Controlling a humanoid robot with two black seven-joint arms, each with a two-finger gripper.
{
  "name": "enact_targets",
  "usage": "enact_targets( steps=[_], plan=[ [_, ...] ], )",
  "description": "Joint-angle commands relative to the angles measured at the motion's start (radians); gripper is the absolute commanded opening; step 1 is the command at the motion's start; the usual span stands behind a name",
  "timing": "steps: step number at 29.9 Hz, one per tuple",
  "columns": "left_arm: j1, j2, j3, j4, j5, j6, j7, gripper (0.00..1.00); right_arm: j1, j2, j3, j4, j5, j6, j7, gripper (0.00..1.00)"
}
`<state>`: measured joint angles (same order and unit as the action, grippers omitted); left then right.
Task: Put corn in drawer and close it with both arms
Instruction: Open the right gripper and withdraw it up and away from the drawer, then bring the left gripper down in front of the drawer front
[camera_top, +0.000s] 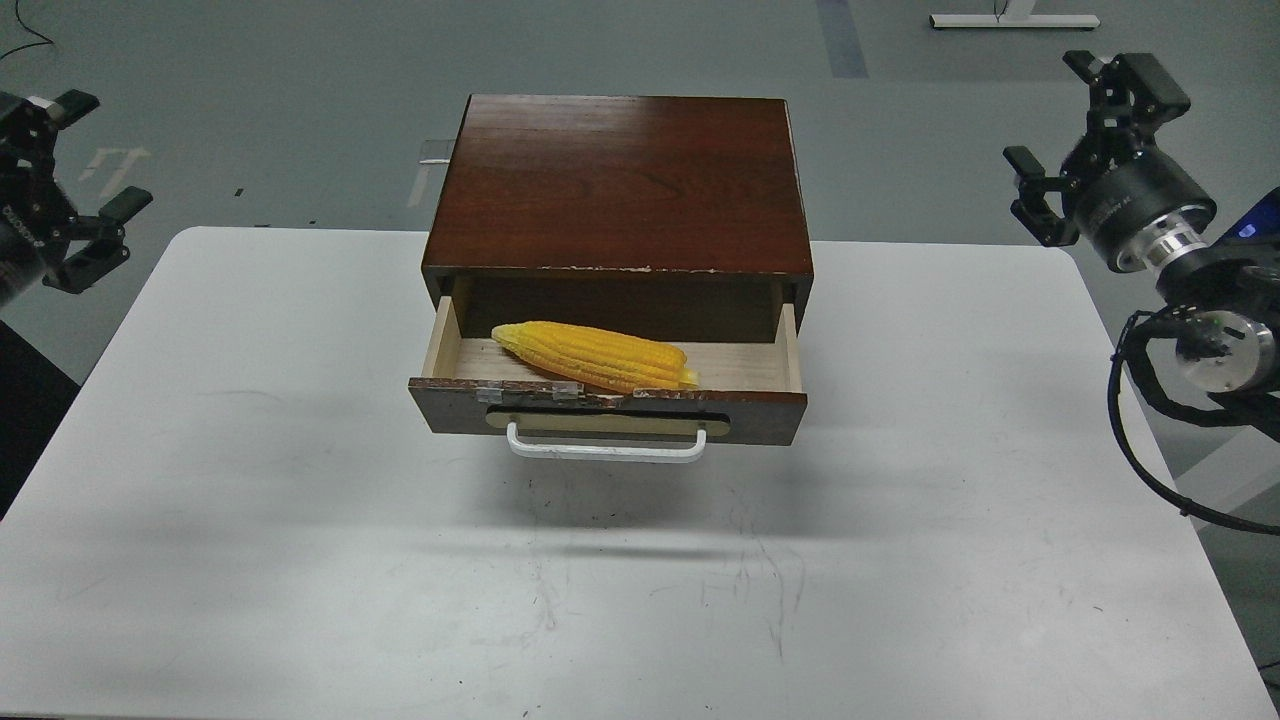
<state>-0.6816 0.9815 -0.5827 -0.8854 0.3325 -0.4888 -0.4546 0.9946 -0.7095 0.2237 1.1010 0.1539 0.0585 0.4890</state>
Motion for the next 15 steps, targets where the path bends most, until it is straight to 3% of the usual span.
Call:
enact_targets(
  steps=[1,5,6,7,9,12,15],
  plan=[
    [-0.004,0.005,0.001,0.014,0.0,0.0,0.008,1.0,-0.019,-0.011,0.0,0.104,-0.005,0.012,0.0,1.0],
    [-0.007,0.003,0.001,0.013,0.003,0.0,0.013,1.0,-0.09,-0.068,-0.006,0.161,-0.031,0.127,0.0,1.0],
    [-0.006,0.006,0.001,-0.001,0.025,0.0,0.01,1.0,-0.115,-0.074,-0.004,0.157,-0.045,0.211,0.0,1.0],
    [-0.006,0.008,0.0,-0.009,0.074,0.0,0.002,1.0,-0.148,-0.079,-0.004,0.157,-0.047,0.272,0.0,1.0],
    [-0.007,0.017,-0.005,-0.029,0.189,0.022,-0.03,1.0,-0.188,-0.082,0.006,0.155,-0.053,0.291,0.0,1.0],
    [-0.009,0.062,-0.005,-0.124,0.406,0.186,-0.034,1.0,-0.206,-0.08,0.006,0.125,-0.051,0.259,0.0,1.0],
    [-0.006,0.167,-0.016,-0.356,0.667,0.394,-0.034,1.0,-0.212,-0.079,0.008,0.064,-0.051,0.259,0.0,1.0]
  ],
)
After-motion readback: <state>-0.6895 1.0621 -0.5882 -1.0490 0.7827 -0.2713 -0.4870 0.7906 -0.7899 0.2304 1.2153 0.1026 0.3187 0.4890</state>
